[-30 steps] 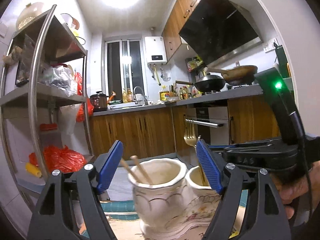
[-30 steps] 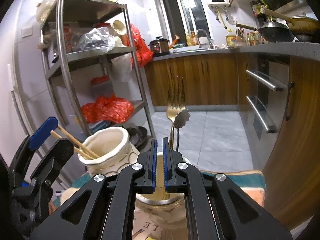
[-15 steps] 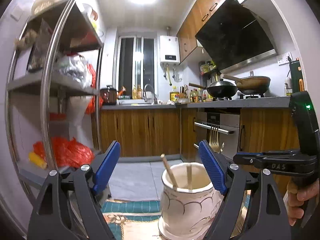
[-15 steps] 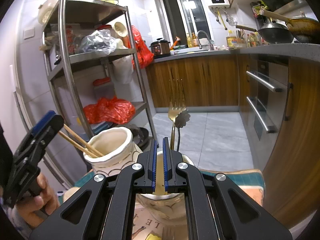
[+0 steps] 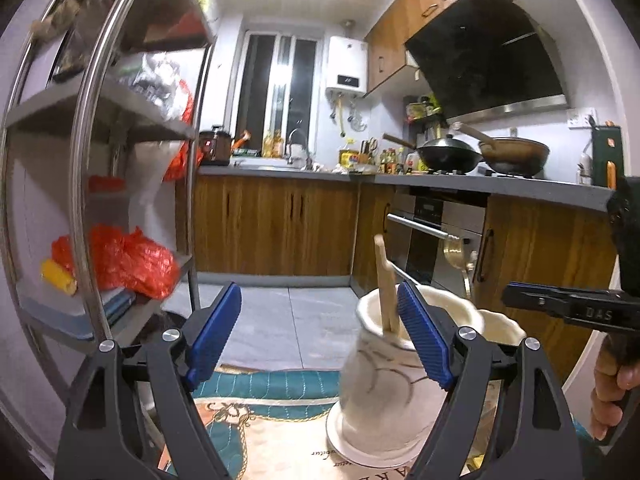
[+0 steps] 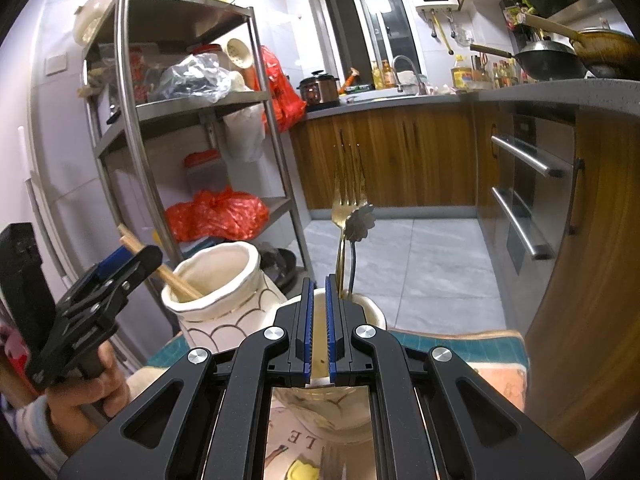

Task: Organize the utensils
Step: 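Move the open left tool back toward the table while the right tool withdraws from the pot, then grasp a wooden chopstick with the left tool while the right tool grasps a yellow tulip spoon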

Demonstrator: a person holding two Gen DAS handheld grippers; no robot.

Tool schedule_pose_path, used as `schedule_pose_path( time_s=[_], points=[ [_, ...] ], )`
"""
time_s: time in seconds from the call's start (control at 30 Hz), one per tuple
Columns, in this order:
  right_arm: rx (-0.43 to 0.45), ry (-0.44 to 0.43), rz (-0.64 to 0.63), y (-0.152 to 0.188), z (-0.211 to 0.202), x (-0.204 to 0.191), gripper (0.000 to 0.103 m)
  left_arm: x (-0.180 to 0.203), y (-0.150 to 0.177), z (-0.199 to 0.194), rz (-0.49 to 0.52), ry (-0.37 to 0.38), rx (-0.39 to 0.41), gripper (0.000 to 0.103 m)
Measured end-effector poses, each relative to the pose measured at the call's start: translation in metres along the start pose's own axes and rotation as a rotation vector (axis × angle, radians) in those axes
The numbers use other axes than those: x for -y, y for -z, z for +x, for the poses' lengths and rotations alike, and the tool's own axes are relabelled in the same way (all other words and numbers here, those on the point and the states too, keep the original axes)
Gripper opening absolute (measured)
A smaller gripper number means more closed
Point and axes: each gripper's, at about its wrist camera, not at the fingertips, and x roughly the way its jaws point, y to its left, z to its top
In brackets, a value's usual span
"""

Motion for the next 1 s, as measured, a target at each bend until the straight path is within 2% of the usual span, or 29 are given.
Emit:
schedule_pose_path(
  time_s=[0.17, 0.4, 0.6, 0.8, 1.0],
  points=[
    [-0.007, -0.004, -0.013, 0.004, 0.002, -0.005, 0.007, -0.020, -0.002, 0.015, -0.088, -0.008, -0.042, 0.079],
    [-0.009, -0.002, -0.032, 0.010, -0.006, -0.012, 0.007, -0.028, -0.001, 0.021, -0.128, 0.004, -0.062, 0.078],
    [-0.003, 0.008, -0.036, 0.017, -0.025, -0.015, 0.007, -0.029, 0.000, 0.008, -0.122, 0.005, -0.064, 0.078],
    [-0.011, 0.020, -0.027, 0.032, -0.043, -0.016, 0.007, -0.037, 0.007, -0.010, -0.158, 0.010, -0.082, 0.078],
    [-0.089, 0.034, -0.023, 0.060, -0.050, -0.018, 0.007, -0.034, 0.024, -0.037, -0.187, 0.046, -0.128, 0.078]
  ],
)
